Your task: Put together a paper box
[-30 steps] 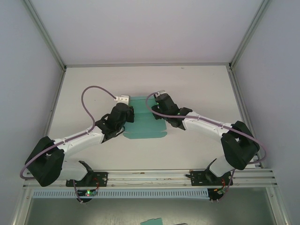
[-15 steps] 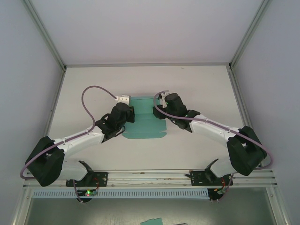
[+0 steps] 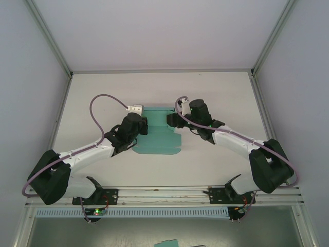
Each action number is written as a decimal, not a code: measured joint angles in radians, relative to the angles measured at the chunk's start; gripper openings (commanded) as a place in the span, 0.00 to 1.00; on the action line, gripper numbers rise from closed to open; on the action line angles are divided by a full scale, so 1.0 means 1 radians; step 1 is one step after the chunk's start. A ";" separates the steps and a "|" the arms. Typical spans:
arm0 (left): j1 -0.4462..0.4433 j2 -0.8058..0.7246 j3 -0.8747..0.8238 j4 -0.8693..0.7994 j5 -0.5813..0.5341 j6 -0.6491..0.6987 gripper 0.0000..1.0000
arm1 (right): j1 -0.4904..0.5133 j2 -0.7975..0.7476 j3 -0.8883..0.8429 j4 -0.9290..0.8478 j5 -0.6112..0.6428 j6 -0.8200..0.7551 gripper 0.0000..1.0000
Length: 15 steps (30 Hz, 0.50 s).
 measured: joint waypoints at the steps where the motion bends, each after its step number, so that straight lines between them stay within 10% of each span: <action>1: 0.000 0.000 0.000 0.000 0.002 0.000 0.00 | -0.002 0.000 0.000 0.003 -0.008 0.003 0.43; 10: 0.000 -0.008 0.000 -0.026 0.001 0.000 0.00 | 0.036 -0.003 0.038 -0.140 0.101 -0.027 0.32; 15: -0.008 -0.008 0.000 -0.039 0.010 0.003 0.00 | 0.077 -0.001 0.074 -0.249 0.248 -0.031 0.01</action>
